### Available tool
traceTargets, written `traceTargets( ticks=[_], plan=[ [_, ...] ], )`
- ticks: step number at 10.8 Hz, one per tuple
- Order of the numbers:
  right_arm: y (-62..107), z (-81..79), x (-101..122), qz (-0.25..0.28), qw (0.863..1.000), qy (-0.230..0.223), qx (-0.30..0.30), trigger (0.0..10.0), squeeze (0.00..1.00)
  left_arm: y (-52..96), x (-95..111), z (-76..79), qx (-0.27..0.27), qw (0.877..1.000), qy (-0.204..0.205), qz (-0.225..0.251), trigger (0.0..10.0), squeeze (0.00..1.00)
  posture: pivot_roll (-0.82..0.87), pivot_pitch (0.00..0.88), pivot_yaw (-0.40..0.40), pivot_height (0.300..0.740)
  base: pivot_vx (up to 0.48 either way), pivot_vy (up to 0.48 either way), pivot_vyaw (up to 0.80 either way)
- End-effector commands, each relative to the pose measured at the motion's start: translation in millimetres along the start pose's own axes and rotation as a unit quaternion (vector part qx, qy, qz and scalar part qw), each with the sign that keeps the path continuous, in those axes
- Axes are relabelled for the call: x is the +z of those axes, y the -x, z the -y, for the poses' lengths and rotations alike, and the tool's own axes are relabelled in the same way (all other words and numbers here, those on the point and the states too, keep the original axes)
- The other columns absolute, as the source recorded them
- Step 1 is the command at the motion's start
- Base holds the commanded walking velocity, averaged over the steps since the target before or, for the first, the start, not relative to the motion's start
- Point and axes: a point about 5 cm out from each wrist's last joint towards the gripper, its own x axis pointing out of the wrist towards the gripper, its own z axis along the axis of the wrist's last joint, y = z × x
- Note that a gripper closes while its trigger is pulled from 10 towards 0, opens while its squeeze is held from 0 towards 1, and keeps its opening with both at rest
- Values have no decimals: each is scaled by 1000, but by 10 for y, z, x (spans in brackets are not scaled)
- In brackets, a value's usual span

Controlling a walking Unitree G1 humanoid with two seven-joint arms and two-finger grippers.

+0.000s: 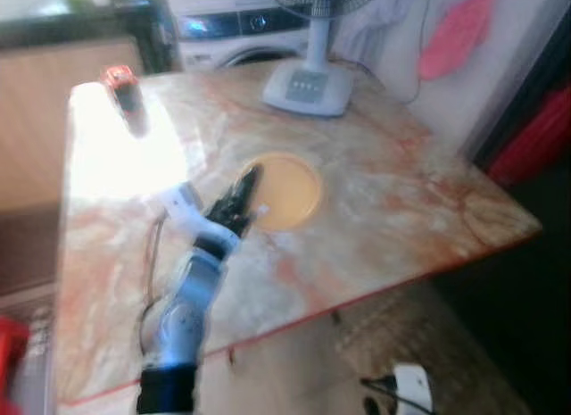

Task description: Restocking fridge

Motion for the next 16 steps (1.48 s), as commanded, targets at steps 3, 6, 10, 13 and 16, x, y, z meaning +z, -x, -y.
traceTargets(
  ticks=[3,6,10,13,16],
  plan=[
    [16,35,-65,-11,1000,0,-5,10000,0,-68,-14,175,-32,999,-5,-3,10000,0,6,42,15,740,0,0,-800],
    [16,32,-69,-12,1000,0,-4,10000,0,-67,-19,183,-34,999,-3,-5,10000,0,6,43,16,740,0,0,-800],
    [17,33,-72,-12,1000,1,-3,10000,0,-67,-26,192,-35,999,-1,-6,10000,0,6,41,15,740,0,0,-800],
    [16,31,-72,-13,1000,2,-2,10000,0,-71,-24,191,-36,999,-1,-6,10000,0,6,40,16,740,0,0,-800],
    [16,28,-71,-13,1000,2,0,10000,0,-77,-23,191,-36,999,1,-5,10000,0,5,40,17,740,0,0,-800]
  ],
)
